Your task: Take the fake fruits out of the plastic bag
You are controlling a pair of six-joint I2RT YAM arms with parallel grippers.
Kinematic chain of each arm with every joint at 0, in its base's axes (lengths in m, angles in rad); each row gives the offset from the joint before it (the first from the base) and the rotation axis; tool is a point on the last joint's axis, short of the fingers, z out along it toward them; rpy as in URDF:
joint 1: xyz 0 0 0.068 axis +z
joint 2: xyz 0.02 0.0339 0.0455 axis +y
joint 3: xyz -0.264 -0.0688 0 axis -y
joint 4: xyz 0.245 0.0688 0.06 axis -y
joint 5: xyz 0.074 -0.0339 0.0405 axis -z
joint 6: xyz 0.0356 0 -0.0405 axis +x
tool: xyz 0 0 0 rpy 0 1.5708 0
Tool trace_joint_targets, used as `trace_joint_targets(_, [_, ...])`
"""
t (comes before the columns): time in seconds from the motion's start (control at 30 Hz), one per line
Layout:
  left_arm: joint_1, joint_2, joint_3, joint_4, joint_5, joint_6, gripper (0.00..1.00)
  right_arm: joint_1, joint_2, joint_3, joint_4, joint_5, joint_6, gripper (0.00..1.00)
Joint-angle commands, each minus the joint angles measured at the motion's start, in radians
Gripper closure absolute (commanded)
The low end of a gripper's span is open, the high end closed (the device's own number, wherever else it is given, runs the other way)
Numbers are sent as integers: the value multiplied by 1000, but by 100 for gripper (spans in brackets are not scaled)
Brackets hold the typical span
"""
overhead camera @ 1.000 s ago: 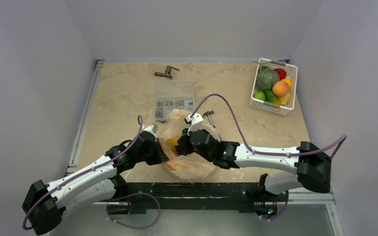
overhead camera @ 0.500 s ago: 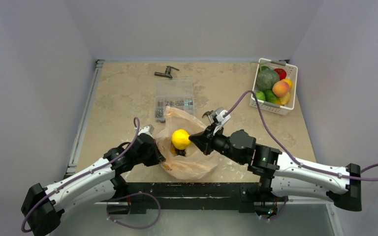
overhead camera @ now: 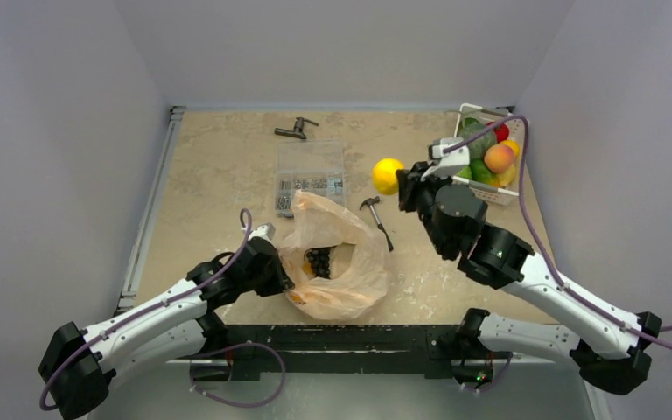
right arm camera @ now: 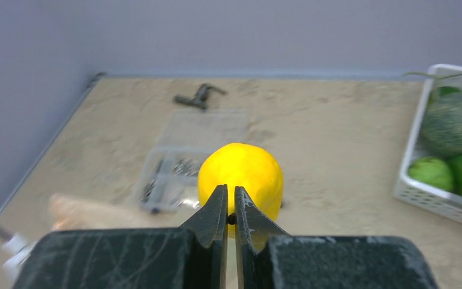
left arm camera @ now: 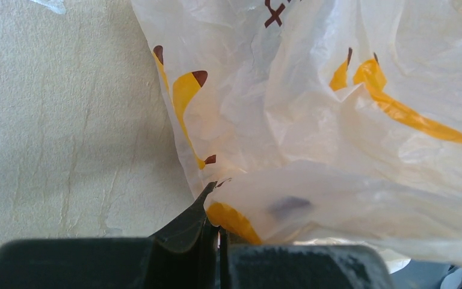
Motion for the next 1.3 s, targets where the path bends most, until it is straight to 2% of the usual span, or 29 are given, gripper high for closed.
trace_joint_targets(0.0, [-5, 3, 21, 21, 14, 28, 100, -223, 39, 98, -32, 52, -73, 100])
trace_joint_targets(0.13, [-5, 14, 43, 15, 34, 44, 100, -402, 176, 197, -57, 87, -88, 100])
trace_joint_targets(0.33, [-4, 81, 78, 49, 115, 73, 100, -721, 413, 348, -27, 7, -80, 100])
trace_joint_targets(0.6, [-4, 117, 77, 112, 162, 81, 100, -981, 594, 451, 54, -103, -26, 100])
trace_joint_targets(0.77, [-4, 131, 80, 127, 182, 108, 100, -1095, 720, 546, 67, -153, -16, 100])
trace_joint_targets(0.93, [-5, 137, 77, 134, 183, 132, 100, -1153, 848, 612, 145, -147, -60, 100])
trace_joint_targets(1.03, [-4, 148, 85, 139, 187, 148, 100, -1190, 957, 711, 122, -202, -56, 100])
trace_joint_targets(1.27, [-5, 148, 84, 138, 186, 168, 100, -1205, 1165, 909, 49, -214, -96, 100])
